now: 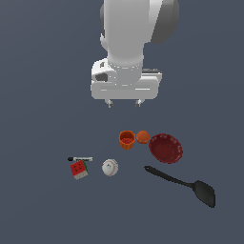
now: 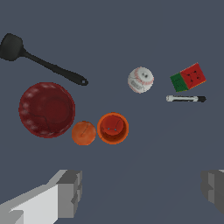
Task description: Pick up a designated object from a clutter of objects.
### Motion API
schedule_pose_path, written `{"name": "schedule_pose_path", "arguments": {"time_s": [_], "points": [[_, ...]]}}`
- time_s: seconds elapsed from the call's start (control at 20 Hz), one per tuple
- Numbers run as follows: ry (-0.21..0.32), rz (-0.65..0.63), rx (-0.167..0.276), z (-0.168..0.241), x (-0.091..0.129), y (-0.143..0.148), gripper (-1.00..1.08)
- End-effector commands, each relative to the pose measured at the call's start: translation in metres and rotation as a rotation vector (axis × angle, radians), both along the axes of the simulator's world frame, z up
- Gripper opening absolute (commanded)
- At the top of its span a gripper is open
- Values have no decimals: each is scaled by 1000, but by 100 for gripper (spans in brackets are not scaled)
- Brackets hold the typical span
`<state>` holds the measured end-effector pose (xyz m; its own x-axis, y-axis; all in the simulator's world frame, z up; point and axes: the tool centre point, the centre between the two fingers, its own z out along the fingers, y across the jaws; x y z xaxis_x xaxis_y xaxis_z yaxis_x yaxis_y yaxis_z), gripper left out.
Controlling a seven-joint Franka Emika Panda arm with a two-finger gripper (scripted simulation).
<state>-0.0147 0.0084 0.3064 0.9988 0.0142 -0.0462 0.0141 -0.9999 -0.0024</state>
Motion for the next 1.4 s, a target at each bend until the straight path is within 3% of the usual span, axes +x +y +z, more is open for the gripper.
{"name": "schedule_pose_path", "arguments": {"time_s": [0.0,0.75,1.35], "points": [[0,0,0,0,0,0,28],[5,71,0,-6,5,15,28],[61,259,81,-60,40,47,28]]}}
